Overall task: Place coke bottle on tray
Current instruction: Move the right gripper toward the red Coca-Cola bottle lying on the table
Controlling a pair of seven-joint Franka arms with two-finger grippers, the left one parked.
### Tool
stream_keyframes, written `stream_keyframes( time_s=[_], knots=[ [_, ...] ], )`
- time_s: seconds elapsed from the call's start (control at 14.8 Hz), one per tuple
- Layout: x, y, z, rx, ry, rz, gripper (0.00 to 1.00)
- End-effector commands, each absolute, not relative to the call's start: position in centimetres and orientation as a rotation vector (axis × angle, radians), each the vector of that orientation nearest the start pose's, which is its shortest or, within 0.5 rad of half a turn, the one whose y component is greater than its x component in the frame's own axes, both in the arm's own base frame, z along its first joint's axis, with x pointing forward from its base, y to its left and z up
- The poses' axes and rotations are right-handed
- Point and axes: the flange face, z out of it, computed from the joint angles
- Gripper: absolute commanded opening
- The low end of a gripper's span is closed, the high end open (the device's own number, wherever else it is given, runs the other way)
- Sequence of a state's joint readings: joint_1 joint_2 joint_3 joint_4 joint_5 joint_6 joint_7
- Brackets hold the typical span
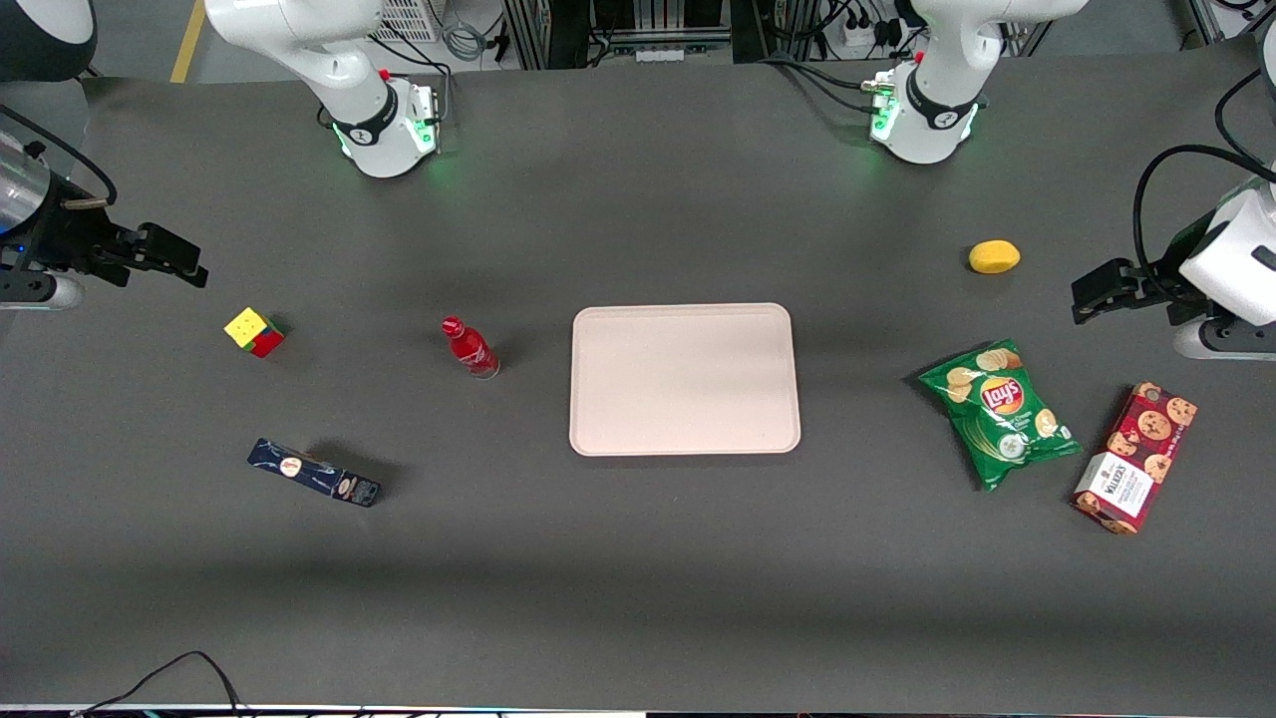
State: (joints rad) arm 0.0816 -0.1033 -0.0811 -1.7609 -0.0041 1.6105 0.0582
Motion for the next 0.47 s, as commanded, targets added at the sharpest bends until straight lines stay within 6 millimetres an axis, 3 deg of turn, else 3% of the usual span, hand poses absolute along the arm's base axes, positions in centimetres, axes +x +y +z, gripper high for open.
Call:
stream_keyframes(
  time_s=[0.0,0.41],
  knots=[
    [53.9,4.4,58.0,-3.118,-0.023,0.110,1.00],
    [54.8,13.5,53.3,-3.065,0.004,0.162,1.00]
  ],
)
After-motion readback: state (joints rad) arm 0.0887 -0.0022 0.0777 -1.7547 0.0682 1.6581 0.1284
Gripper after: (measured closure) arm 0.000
